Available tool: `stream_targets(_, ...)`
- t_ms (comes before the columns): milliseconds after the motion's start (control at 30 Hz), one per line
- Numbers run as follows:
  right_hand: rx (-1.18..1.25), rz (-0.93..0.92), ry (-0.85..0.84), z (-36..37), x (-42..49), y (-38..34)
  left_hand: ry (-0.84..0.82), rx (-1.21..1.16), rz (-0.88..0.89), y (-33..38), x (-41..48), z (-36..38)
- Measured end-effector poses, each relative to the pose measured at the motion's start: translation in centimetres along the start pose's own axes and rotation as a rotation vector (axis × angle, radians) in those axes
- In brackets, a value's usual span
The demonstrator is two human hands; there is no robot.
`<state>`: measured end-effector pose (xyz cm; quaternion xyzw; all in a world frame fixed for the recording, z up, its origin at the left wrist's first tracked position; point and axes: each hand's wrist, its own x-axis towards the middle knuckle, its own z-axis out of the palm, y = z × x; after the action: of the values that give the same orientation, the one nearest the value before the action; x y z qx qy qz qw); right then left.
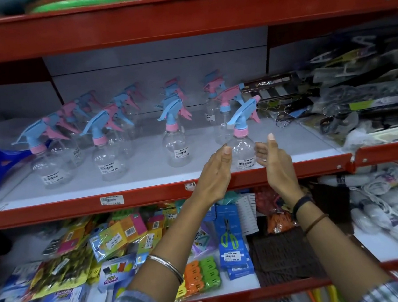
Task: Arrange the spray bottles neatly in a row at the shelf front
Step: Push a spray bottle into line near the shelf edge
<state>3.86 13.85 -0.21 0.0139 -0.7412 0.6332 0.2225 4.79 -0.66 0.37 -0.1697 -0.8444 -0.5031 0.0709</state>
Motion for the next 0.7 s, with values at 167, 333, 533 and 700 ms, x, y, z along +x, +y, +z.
stream_targets(167, -0.07, -0.327, 0.226, 1.0, -2.5, -0.4, 0.36, -0.055, 0.056, -0.8, -1.1, -1.0)
stream_targets(333, -0.037, -0.453, -0.175, 6.3, -3.5, -2.7, 0.675, -0.264, -0.076, -1.9, 1.2, -6.2)
stream_targets(533, -0.106, -0.018, -0.381, 12.8, -0.3, -5.2, 0.36, -0.266, -0.333, -4.2, 3.7, -10.7)
stream_targets(700, -0.053, 0.177, -0.361, 15.2, 1.7, -4.3, 0.23, -0.224, -0.304, -4.8, 2.8, -11.7)
